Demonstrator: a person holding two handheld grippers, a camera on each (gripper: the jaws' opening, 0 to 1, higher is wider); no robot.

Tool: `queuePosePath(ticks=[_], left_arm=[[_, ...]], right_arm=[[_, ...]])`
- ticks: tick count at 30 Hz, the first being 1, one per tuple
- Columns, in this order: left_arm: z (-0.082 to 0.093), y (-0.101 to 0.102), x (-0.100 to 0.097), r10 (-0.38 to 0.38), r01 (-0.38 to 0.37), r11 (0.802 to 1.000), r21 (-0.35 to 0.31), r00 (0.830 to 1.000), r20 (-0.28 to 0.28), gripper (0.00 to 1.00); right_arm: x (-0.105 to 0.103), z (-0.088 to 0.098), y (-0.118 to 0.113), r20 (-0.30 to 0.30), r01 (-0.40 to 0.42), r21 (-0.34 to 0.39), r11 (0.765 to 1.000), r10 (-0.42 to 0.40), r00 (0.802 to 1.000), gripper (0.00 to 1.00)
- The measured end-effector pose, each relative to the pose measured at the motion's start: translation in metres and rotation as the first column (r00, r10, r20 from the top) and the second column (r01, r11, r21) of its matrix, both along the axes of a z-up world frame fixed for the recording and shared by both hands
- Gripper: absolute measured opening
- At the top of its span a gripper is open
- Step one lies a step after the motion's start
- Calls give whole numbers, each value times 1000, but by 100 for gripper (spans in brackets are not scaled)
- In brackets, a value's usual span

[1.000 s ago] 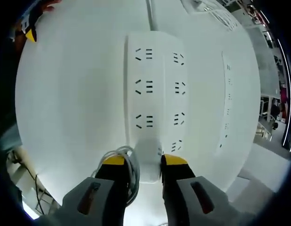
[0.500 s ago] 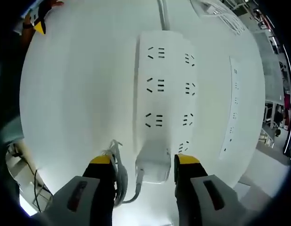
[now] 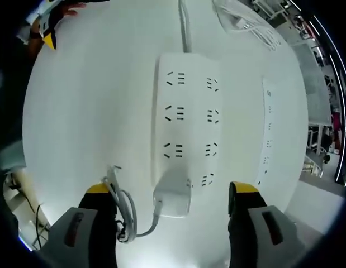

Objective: Straighten the power strip on the desk, plug the charger into it

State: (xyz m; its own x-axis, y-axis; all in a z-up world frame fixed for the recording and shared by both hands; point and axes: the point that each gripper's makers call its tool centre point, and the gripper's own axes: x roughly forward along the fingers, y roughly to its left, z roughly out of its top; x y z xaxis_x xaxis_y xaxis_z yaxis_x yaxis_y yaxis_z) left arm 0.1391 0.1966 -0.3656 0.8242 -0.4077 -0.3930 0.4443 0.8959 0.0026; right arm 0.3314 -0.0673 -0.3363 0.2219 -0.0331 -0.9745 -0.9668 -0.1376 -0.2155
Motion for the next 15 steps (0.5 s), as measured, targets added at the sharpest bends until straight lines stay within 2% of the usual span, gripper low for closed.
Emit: queuePosePath(ticks=[8, 15], left_arm=[[2, -3, 0, -7, 7, 1000, 2, 1000, 3, 99], [7, -5, -1, -12, 12, 1000, 10, 1000, 9, 99]], right_arm=[[-2, 7, -4, 16, 2, 10, 1000, -2, 1000, 80], [-7, 17, -2, 14, 13, 56, 998, -13, 1000, 80]])
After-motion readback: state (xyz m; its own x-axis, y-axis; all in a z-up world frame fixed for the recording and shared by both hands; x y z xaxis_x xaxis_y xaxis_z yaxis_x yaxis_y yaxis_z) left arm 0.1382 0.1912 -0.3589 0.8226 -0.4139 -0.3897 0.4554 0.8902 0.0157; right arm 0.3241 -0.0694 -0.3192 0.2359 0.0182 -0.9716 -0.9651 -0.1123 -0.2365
